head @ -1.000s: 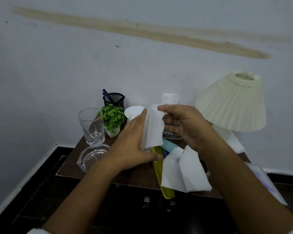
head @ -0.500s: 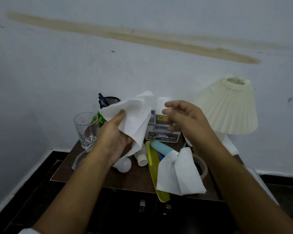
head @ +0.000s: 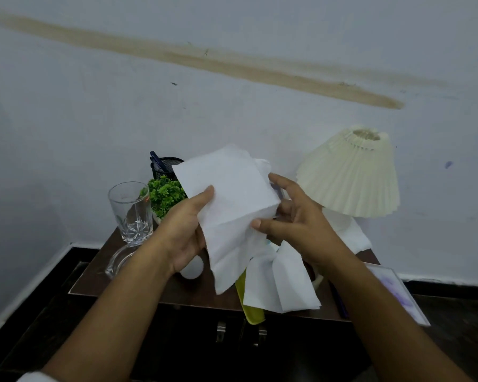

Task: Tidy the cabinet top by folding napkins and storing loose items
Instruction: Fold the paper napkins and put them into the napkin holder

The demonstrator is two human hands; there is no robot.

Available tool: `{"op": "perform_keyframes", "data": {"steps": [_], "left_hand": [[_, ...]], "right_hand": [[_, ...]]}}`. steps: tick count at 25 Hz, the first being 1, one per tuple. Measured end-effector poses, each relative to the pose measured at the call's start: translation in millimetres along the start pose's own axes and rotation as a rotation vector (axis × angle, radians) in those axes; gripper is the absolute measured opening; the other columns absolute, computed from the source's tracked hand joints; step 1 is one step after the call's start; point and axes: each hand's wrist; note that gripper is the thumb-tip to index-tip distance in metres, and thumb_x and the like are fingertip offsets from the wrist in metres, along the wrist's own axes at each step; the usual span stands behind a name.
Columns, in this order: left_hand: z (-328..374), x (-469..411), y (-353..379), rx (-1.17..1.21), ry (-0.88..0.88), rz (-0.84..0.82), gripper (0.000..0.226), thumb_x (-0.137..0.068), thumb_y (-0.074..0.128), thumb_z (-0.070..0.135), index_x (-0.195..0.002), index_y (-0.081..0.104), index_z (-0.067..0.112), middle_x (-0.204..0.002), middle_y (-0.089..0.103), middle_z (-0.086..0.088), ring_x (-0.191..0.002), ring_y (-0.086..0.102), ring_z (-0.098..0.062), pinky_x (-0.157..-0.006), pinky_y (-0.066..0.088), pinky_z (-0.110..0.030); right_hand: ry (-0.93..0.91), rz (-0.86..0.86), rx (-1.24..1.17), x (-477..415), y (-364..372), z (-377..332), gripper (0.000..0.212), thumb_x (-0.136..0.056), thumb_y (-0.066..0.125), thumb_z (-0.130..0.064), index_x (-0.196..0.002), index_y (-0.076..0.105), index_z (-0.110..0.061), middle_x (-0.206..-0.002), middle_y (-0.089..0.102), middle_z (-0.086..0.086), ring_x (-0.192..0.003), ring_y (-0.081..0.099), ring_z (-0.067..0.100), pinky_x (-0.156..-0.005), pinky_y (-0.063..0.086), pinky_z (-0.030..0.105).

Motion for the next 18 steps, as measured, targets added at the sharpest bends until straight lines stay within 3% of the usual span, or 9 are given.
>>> {"op": "perform_keyframes", "data": {"steps": [3, 6, 9, 12, 13, 16, 18], "left_hand": [[-1, -1, -3, -0.081, 0.028, 0.038, 0.036, -0.100, 0.053, 0.043, -0.122, 0.068, 0.018, -0.115, 0.076, -0.003, -0.107, 0.072, -0.025, -0.093, 0.055, -0.048], [-1, 2, -3, -0.183, 0.035, -0.075, 0.047, -0.093, 0.051, 0.055, -0.126, 0.066, 0.024, -0.120, 0.074, -0.004, -0.114, 0.069, -0.026, -0.096, 0.053, -0.048], [-3, 1, -2, -0.275, 0.169, -0.140, 0.053, -0.083, 0.068, 0.035, -0.133, 0.057, 0.022, -0.117, 0.075, -0.007, -0.115, 0.068, -0.028, -0.087, 0.056, -0.038], [-8, -5, -2, -0.308, 0.278, -0.119, 0.095, -0.076, 0.075, 0.014, -0.156, 0.024, 0.027, -0.112, 0.076, -0.009, -0.111, 0.071, -0.021, -0.088, 0.057, -0.033], [-9, -6, -2, -0.325, 0.312, -0.110, 0.098, -0.078, 0.075, 0.009, -0.157, 0.021, 0.030, -0.111, 0.077, -0.009, -0.110, 0.071, -0.020, -0.090, 0.057, -0.034], [-9, -8, -2, -0.356, 0.431, -0.043, 0.068, -0.085, 0.071, -0.003, -0.144, 0.049, 0.025, -0.106, 0.078, -0.008, -0.104, 0.073, -0.023, -0.084, 0.060, -0.035], [-8, -10, -5, -0.408, 0.483, 0.011, 0.043, -0.086, 0.071, -0.002, -0.124, 0.068, 0.018, -0.104, 0.078, -0.006, -0.103, 0.072, -0.027, -0.079, 0.062, -0.031]], "right_hand": [[-0.103, 0.051, -0.037, -2, -5, 1, 0.068, -0.084, 0.077, 0.000, -0.138, 0.055, -0.035, -0.104, 0.073, 0.014, -0.101, 0.071, 0.025, -0.088, 0.060, 0.039], [-0.137, 0.176, -0.056, -3, -8, 1, 0.039, -0.085, 0.076, -0.002, -0.118, 0.072, -0.021, -0.105, 0.076, 0.003, -0.101, 0.073, 0.022, -0.085, 0.061, 0.036], [-0.130, 0.300, -0.038, -6, -11, 4, 0.022, -0.087, 0.075, -0.007, -0.107, 0.075, -0.018, -0.108, 0.076, -0.002, -0.099, 0.073, 0.016, -0.080, 0.060, 0.030], [-0.130, 0.359, -0.022, -9, -15, 3, 0.022, -0.087, 0.076, -0.010, -0.107, 0.075, -0.020, -0.111, 0.074, 0.001, -0.099, 0.072, 0.019, -0.081, 0.061, 0.032], [-0.128, 0.361, -0.028, -10, -15, 3, 0.023, -0.086, 0.076, -0.009, -0.107, 0.075, -0.020, -0.111, 0.074, 0.002, -0.098, 0.072, 0.019, -0.079, 0.061, 0.030], [-0.130, 0.324, -0.038, -11, -17, 2, 0.027, -0.084, 0.076, -0.003, -0.108, 0.074, -0.016, -0.108, 0.074, 0.005, -0.095, 0.072, 0.020, -0.073, 0.059, 0.024], [-0.114, 0.311, 0.002, -11, -15, 2, 0.025, -0.084, 0.076, -0.002, -0.105, 0.073, -0.015, -0.102, 0.075, 0.007, -0.091, 0.073, 0.025, -0.067, 0.062, 0.032]]}}
Point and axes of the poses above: each hand's wrist, its own x-axis away from the middle knuckle, its own y-axis out of the palm, z = x × y
